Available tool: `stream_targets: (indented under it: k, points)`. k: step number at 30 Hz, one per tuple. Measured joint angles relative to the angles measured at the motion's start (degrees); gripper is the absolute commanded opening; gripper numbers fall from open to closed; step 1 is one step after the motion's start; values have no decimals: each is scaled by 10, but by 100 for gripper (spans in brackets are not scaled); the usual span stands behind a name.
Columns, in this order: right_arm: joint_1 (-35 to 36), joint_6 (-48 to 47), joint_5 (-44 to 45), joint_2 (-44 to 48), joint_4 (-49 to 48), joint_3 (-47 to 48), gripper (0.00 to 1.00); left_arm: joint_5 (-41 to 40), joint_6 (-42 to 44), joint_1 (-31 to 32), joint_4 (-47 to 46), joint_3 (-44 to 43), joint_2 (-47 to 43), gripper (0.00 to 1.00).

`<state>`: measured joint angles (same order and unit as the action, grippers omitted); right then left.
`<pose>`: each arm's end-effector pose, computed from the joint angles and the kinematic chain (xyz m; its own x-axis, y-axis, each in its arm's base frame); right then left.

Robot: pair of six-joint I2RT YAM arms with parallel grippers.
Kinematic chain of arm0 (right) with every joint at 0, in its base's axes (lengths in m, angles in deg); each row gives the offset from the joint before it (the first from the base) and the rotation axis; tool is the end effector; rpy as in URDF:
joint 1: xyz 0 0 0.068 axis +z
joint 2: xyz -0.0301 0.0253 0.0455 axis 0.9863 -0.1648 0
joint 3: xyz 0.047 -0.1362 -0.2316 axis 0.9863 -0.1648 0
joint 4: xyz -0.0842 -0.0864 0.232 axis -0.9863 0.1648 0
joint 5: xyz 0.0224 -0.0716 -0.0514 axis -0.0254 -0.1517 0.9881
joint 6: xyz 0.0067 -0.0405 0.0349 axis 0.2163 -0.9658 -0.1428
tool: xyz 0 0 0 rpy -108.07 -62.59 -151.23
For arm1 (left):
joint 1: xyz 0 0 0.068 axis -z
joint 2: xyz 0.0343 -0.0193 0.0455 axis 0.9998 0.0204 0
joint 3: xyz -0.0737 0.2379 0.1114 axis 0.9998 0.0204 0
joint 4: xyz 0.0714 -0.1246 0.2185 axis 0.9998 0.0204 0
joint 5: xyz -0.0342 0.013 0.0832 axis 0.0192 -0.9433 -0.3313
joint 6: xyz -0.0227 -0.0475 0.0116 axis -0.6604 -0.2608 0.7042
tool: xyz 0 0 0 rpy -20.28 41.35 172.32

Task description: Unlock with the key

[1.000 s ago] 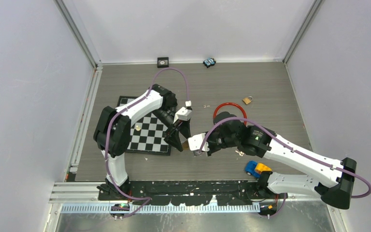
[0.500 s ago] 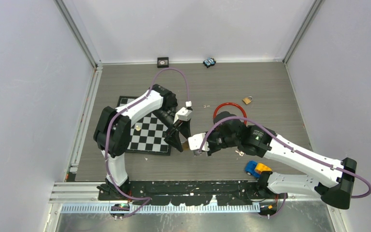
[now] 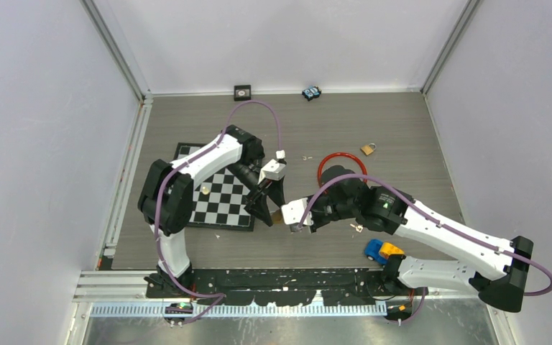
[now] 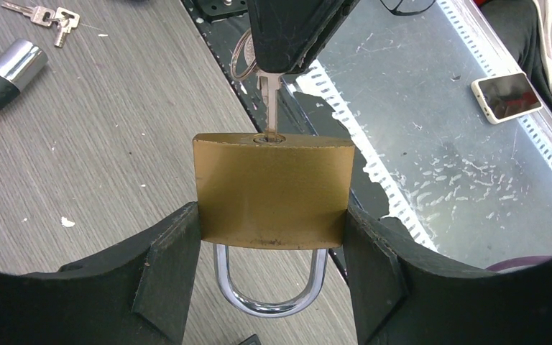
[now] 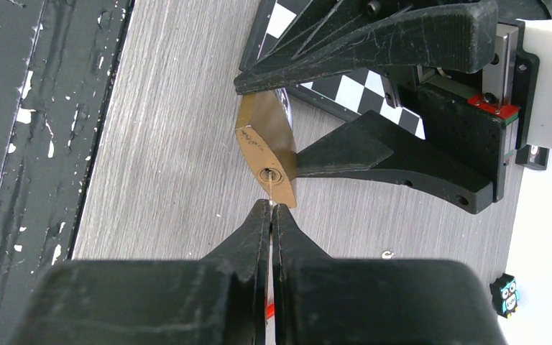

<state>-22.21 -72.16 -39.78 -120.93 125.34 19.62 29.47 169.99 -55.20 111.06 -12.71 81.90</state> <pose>0.1056 0.1917 0.3267 0.4996 -0.5626 -0.6587 -0.8559 -0.2035 -0.4754 0.2452 -0.2035 0.2455 -0.1362 0.4770 -0.8683 0.7772 -0.4921 -0.3923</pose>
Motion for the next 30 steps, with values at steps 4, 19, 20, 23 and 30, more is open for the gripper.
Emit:
stream_targets:
  k: [4,19,20,23,30]
  points:
    - [0,0,0,0,0,0,1,0,2,0,0,0,-1,0]
    - [0,-2,0,14,14,3,1,0,18,0,2,3,-1,0]
    - [0,-1,0,14,15,4,1,0,19,0,2,3,-1,0]
    - [0,-1,0,16,19,7,1,0,24,0,2,3,-1,0]
    - [0,-1,-2,14,19,10,1,0,26,0,3,3,-1,0]
